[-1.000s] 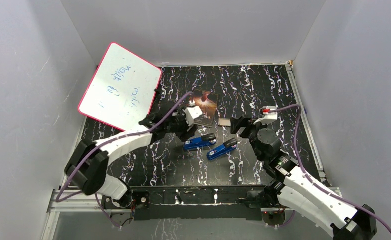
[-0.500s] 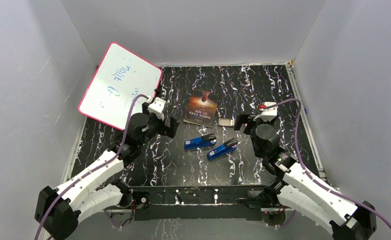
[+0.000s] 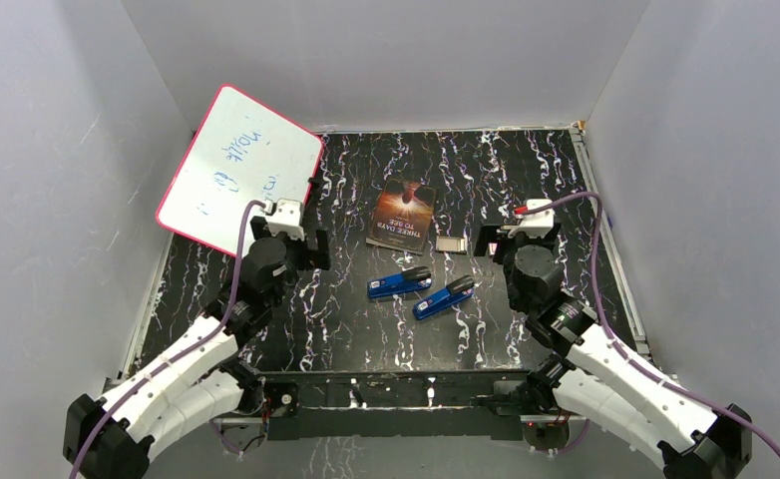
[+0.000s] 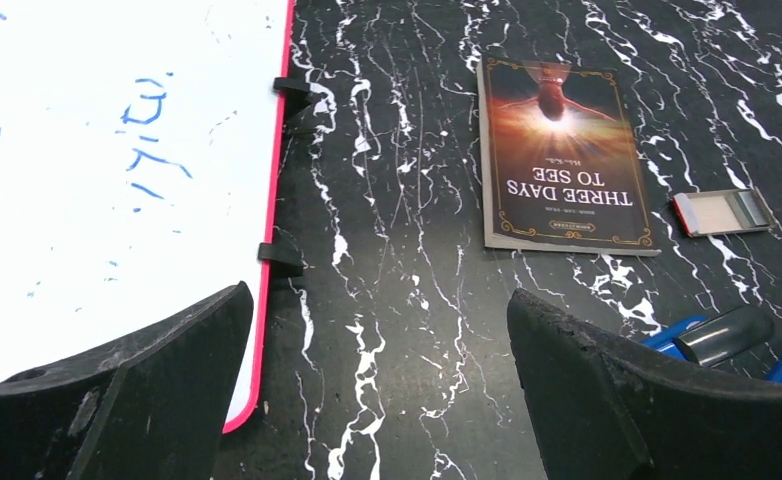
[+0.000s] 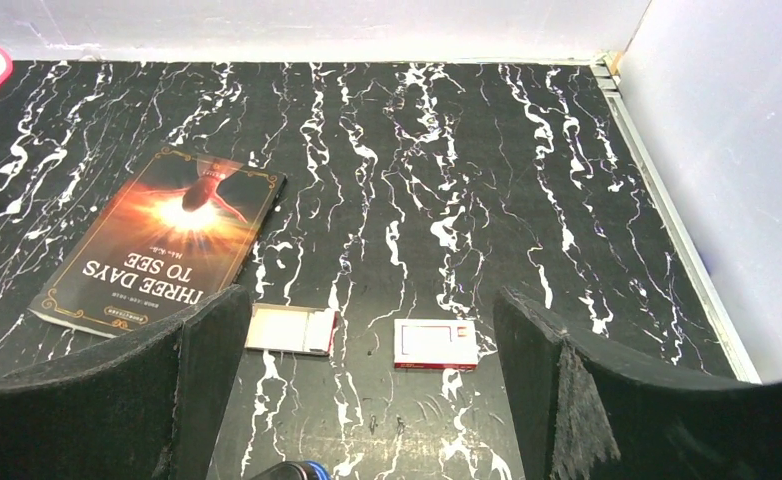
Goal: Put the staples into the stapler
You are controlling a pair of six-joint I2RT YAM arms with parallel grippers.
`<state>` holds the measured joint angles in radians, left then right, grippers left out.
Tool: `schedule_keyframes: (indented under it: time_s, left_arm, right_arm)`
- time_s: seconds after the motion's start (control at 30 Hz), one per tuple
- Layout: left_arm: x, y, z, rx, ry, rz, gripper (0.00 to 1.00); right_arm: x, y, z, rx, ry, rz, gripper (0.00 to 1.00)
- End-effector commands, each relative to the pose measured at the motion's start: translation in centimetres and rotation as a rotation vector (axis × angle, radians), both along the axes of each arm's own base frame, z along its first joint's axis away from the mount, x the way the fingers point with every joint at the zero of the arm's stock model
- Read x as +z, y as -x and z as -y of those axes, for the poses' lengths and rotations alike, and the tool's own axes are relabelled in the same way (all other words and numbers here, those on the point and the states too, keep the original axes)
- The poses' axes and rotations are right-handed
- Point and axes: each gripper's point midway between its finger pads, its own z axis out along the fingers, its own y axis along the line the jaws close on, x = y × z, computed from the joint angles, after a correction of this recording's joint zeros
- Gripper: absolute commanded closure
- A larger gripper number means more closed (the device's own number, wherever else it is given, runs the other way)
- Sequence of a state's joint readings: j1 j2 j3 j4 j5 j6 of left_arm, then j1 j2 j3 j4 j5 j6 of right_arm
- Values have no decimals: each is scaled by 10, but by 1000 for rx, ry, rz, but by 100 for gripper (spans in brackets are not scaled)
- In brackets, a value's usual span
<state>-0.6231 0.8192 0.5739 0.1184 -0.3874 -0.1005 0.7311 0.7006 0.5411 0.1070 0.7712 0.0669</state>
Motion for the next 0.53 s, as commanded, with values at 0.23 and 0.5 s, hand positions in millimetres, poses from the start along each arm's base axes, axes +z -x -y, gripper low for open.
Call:
schedule_keyframes:
  time_s: [0.23,0.5]
  left_arm:
    - [6,2,-22,106,49,67,2]
    - [6,-1,-25,136,53,70,2]
  right_arm:
    - [34,2,12,-67,-105,91,2]
    - [43,4,20,-93,-105,109,2]
